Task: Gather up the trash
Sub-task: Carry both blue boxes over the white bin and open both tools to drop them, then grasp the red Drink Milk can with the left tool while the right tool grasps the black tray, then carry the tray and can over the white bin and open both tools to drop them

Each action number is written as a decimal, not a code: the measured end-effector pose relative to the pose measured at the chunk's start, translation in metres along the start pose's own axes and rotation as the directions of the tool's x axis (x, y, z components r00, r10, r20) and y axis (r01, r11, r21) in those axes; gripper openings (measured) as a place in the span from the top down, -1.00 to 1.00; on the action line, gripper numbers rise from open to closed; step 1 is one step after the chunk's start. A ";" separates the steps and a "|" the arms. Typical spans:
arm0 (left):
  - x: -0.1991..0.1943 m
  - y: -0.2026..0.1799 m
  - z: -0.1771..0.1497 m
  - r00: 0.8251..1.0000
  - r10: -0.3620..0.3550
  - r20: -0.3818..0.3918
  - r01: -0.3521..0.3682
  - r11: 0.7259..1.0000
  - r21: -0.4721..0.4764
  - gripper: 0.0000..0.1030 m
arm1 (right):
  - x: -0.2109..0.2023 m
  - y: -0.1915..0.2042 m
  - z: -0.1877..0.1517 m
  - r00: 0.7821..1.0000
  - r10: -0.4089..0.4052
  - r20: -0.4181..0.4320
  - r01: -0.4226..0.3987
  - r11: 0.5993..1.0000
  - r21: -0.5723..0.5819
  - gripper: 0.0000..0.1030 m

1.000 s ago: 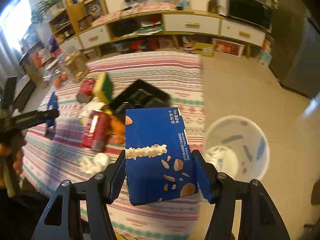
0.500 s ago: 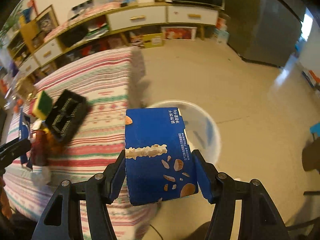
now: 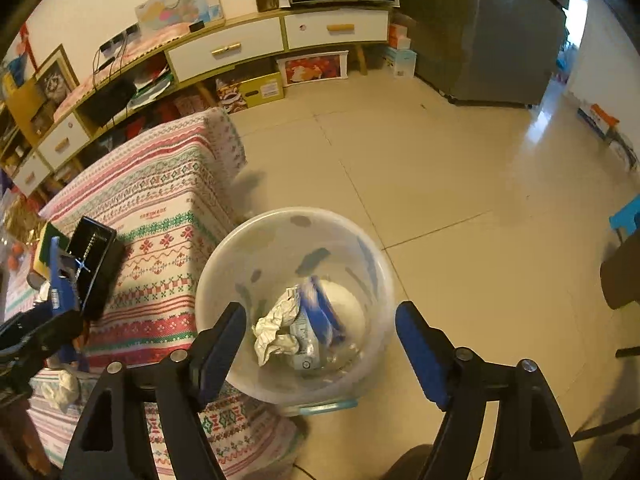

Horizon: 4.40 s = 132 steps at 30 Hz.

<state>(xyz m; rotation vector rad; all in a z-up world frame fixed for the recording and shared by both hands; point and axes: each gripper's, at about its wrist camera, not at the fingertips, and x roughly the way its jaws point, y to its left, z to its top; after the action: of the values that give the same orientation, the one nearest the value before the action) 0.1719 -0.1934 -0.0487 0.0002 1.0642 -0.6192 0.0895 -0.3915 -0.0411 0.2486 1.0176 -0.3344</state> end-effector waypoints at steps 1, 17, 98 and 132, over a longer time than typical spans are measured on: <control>0.002 -0.002 0.000 1.000 -0.002 -0.004 0.002 1.000 0.003 -0.47 | -0.002 -0.001 0.000 1.000 -0.004 0.000 0.004 1.000 -0.002 -0.53; 0.055 -0.049 0.015 0.988 -0.148 -0.054 0.149 0.989 0.014 -0.50 | -0.023 -0.040 -0.027 0.997 -0.077 -0.020 0.076 0.997 -0.026 -0.54; -0.019 0.144 -0.037 0.977 0.116 -0.176 -0.144 0.978 -0.153 -0.06 | -0.018 0.172 -0.017 0.996 0.082 0.037 -0.072 0.969 -0.235 -0.71; -0.088 0.180 -0.031 0.965 0.261 -0.028 -0.262 0.946 -0.192 -0.06 | 0.085 0.258 -0.001 0.986 0.143 -0.088 -0.157 0.969 -0.188 -0.19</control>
<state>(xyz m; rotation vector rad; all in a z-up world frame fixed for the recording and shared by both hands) 0.2028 0.0069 -0.0440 -0.0276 1.1012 -0.2732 0.2290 -0.1668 -0.1029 0.1606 1.0898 -0.0874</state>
